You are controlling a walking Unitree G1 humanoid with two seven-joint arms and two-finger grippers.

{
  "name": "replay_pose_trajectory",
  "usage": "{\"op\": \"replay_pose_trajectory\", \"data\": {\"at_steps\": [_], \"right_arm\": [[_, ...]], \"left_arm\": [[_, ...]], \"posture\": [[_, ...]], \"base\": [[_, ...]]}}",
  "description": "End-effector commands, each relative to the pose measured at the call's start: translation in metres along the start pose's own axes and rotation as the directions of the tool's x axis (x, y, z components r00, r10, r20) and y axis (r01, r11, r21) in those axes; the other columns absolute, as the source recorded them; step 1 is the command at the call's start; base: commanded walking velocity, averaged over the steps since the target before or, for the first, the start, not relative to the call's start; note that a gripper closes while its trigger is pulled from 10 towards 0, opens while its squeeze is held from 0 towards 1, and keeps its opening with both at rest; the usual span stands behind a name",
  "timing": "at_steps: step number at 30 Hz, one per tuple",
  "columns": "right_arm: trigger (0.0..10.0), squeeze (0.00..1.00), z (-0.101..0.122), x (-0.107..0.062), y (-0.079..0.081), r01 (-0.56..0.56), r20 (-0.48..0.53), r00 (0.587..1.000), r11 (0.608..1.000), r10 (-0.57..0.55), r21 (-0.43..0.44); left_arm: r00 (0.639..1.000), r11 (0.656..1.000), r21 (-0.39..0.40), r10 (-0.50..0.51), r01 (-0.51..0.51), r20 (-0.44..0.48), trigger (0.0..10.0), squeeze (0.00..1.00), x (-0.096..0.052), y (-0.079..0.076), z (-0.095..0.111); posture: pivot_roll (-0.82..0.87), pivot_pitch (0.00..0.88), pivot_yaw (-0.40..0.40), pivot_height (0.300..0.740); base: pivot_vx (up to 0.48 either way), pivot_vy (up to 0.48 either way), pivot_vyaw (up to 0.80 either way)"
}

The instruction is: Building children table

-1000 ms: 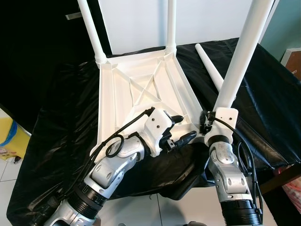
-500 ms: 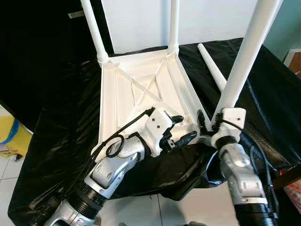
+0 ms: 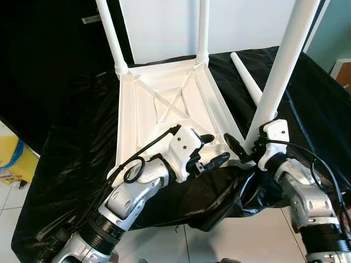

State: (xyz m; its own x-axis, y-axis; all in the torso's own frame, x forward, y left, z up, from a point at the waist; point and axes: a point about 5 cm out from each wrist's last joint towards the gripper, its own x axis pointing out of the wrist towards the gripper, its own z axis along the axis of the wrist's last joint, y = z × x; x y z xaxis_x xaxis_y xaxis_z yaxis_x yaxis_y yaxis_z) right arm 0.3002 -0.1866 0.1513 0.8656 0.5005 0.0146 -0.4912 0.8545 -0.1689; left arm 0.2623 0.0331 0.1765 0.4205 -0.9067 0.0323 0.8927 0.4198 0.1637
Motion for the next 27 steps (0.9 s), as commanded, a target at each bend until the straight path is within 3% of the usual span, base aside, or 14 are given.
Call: {"op": "replay_pose_trajectory", "data": {"at_steps": [1, 6, 7, 8, 9, 21, 22, 23, 24, 27], "right_arm": [[10.0, 0.00, -0.002, 0.002, 0.003, -0.052, -0.005, 0.999, 0.999, 0.052, 0.003], [10.0, 0.00, -0.005, 0.003, -0.002, -0.092, -0.030, 0.995, 0.996, 0.091, -0.019], [4.7, 0.00, -0.006, 0.003, -0.005, -0.102, -0.042, 0.994, 0.994, 0.101, -0.026], [4.7, 0.00, -0.006, 0.003, -0.005, -0.102, -0.042, 0.994, 0.994, 0.101, -0.026], [0.0, 0.00, -0.008, 0.003, -0.007, -0.106, -0.050, 0.993, 0.994, 0.105, -0.030], [0.0, 0.00, -0.020, -0.004, -0.012, -0.106, -0.086, 0.991, 0.994, 0.104, -0.023], [6.7, 0.00, -0.021, -0.005, -0.012, -0.089, -0.080, 0.993, 0.996, 0.088, -0.013], [6.7, 0.00, -0.021, -0.005, -0.012, -0.089, -0.080, 0.993, 0.996, 0.088, -0.013], [10.0, 0.00, -0.021, -0.005, -0.011, -0.060, -0.063, 0.996, 0.998, 0.060, -0.001], [10.0, 0.00, -0.022, -0.006, -0.008, 0.014, -0.048, 0.999, 1.000, -0.013, 0.023]], "left_arm": [[0.991, 0.991, 0.001, -0.135, 0.135, -0.012, 10.0, 0.00, -0.001, -0.005, 0.000], [0.991, 0.991, 0.002, -0.137, 0.137, -0.012, 10.0, 0.00, -0.001, -0.004, 0.000], [0.990, 0.990, 0.003, -0.138, 0.138, -0.011, 10.0, 0.00, -0.001, -0.004, 0.000], [0.990, 0.990, 0.003, -0.138, 0.138, -0.011, 10.0, 0.00, -0.001, -0.004, 0.000], [0.990, 0.990, 0.003, -0.139, 0.139, -0.011, 10.0, 0.00, -0.001, -0.004, 0.000], [0.989, 0.989, 0.001, -0.145, 0.145, -0.012, 10.0, 0.00, -0.001, -0.004, 0.000], [0.989, 0.989, 0.001, -0.145, 0.145, -0.015, 10.0, 0.00, -0.001, -0.004, 0.000], [0.989, 0.989, 0.001, -0.145, 0.145, -0.015, 10.0, 0.00, -0.001, -0.004, 0.000], [0.990, 0.990, 0.003, -0.143, 0.143, -0.018, 10.0, 0.00, -0.001, -0.004, -0.001], [0.992, 0.992, 0.012, -0.126, 0.127, -0.024, 10.0, 0.00, -0.003, 0.001, -0.001]], "posture": [[-0.12, 0.058, 0.069, 0.740], [-0.12, 0.056, 0.072, 0.740], [-0.12, 0.056, 0.073, 0.740], [-0.12, 0.056, 0.073, 0.740], [-0.12, 0.056, 0.073, 0.740], [-0.12, 0.061, 0.078, 0.740], [-0.12, 0.061, 0.078, 0.740], [-0.12, 0.061, 0.078, 0.740], [-0.13, 0.063, 0.077, 0.740], [-0.13, 0.066, 0.074, 0.740]], "base": [[0.000, 0.000, 0.00], [0.000, 0.000, 0.00], [0.000, 0.000, 0.00], [0.000, 0.000, 0.00], [0.000, 0.000, 0.00], [0.000, 0.000, 0.00], [0.000, 0.000, 0.00], [0.000, 0.000, 0.00], [0.000, 0.000, 0.00], [0.000, 0.000, 0.00]]}}
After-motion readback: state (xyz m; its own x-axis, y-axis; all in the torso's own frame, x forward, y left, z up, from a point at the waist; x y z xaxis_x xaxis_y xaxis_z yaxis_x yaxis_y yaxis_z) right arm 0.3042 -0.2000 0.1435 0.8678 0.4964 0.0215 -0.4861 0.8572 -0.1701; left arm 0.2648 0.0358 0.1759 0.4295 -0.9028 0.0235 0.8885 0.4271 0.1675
